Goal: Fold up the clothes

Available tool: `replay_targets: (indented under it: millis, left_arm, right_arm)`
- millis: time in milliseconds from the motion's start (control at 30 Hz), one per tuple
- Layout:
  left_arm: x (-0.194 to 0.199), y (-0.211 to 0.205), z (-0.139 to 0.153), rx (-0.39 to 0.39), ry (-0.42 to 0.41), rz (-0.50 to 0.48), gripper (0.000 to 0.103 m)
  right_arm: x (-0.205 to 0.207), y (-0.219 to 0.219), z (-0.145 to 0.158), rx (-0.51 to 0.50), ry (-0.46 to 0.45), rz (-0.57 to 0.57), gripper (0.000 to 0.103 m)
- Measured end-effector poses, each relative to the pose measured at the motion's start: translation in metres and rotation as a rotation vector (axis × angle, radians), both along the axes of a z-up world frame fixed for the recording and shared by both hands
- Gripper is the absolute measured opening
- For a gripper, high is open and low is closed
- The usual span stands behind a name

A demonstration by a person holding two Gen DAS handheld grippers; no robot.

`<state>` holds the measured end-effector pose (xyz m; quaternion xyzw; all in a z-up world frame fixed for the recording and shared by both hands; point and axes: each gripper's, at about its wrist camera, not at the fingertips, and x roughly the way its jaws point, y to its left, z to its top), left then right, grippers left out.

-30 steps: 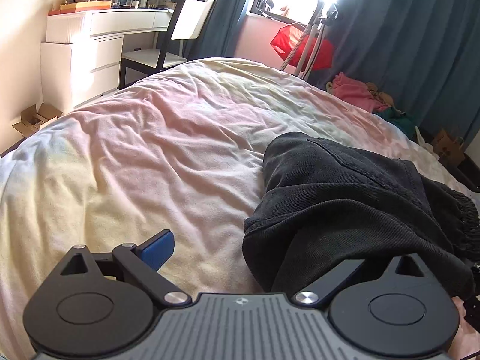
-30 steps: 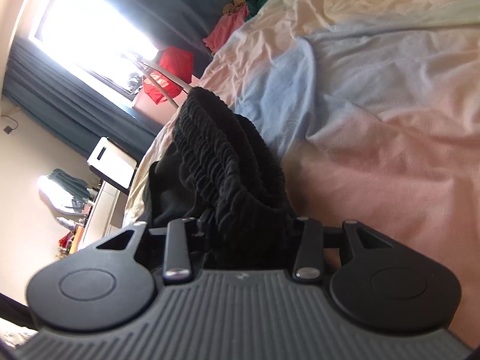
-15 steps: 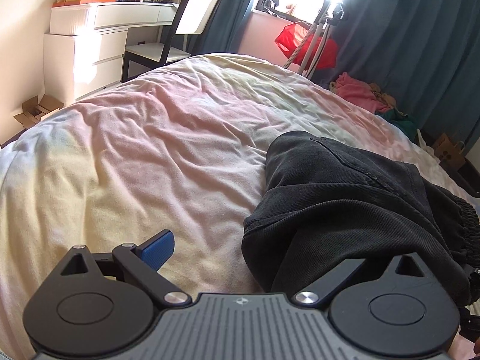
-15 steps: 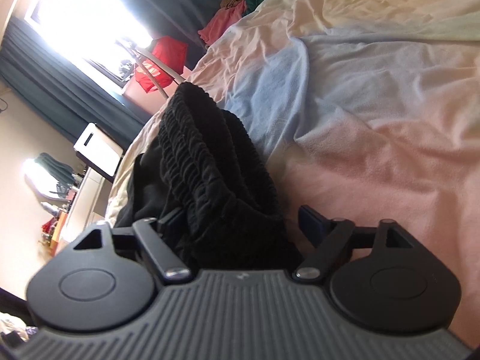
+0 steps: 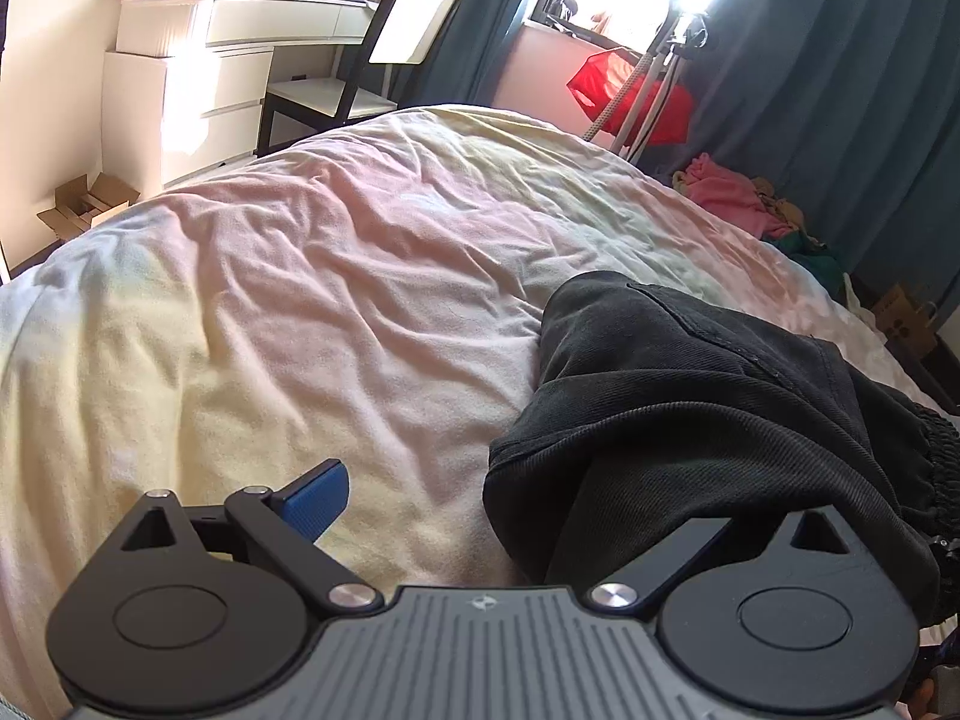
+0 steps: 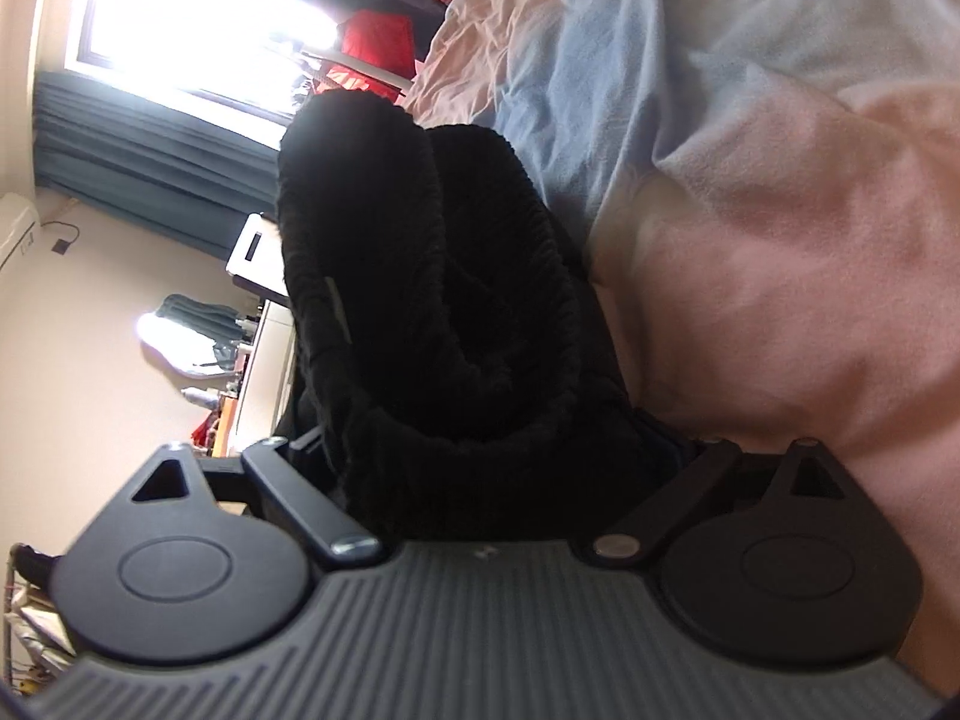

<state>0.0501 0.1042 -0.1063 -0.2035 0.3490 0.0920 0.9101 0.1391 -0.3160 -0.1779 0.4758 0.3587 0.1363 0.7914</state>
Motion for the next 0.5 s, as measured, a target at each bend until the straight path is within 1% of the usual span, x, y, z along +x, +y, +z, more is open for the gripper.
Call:
replay_targets:
  millis: [67,133,200,300,400,467,500]
  left_arm:
    - [0.0,0.0,-0.001,-0.013,0.005,-0.007,0.099]
    - [0.001,0.0,0.0,-0.02,0.013,-0.026,0.099]
    - [0.001,-0.002,0.001,-0.032,0.028,-0.064,0.097]
    - [-0.008,-0.001,0.006,-0.096,0.04,-0.154,0.096]
    - [-0.021,0.002,0.016,-0.188,0.036,-0.276,0.1]
    - [-0.025,0.007,0.025,-0.231,0.008,-0.307,0.101]
    - [-0.025,0.01,0.029,-0.25,-0.008,-0.302,0.102]
  right_arm:
    - [0.0,0.004,0.003,-0.053,0.003,0.013,0.095]
    - [0.0,0.009,0.005,-0.106,0.007,0.027,0.087]
    - [-0.002,0.012,0.01,-0.153,0.012,0.026,0.07]
    - [-0.006,0.01,0.015,-0.159,0.02,0.003,0.058]
    - [-0.009,0.011,0.017,-0.169,0.018,-0.005,0.056]
    - [-0.01,0.012,0.018,-0.175,0.015,-0.007,0.056]
    - [-0.01,0.011,0.018,-0.175,0.015,-0.006,0.056]
